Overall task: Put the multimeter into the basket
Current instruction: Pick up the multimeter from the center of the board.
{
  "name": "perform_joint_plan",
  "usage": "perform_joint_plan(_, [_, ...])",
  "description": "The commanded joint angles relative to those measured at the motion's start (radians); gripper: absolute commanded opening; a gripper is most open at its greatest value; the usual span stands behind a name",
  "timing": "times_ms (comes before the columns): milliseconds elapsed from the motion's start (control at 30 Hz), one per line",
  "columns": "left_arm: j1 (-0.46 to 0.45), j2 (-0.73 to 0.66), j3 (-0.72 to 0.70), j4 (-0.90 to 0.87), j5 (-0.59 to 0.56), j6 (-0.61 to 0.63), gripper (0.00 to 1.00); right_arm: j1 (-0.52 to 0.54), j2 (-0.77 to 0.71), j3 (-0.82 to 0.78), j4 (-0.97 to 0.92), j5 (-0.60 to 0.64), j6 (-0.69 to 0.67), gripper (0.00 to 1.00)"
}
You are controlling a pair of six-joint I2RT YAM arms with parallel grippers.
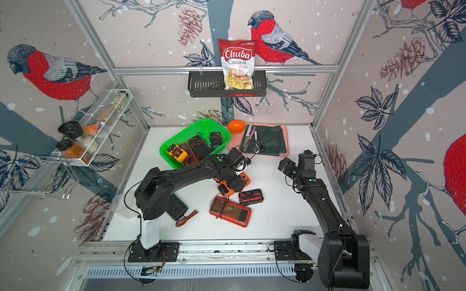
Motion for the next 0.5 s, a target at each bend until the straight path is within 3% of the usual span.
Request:
perform_joint_plan(0, [-0.004,0.021,0.014,-0.020,-0.048,0.006,0.98,-0.002,0.000,-0.006,0.037,-0.012,0.003,1.00])
perform_joint_plan(300, [-0.011,0.062,0.036,-0.045,-0.054,0.009,0.97,-0.006,-0.002,-0.016,0.043,-0.009,0.007,1.00])
perform_joint_plan(467, [-0.017,0.075,0.037,-0.045,-0.058,0.009,0.91,-0.005,0.005,-0.022,0.059,-0.016,0.013,1.00])
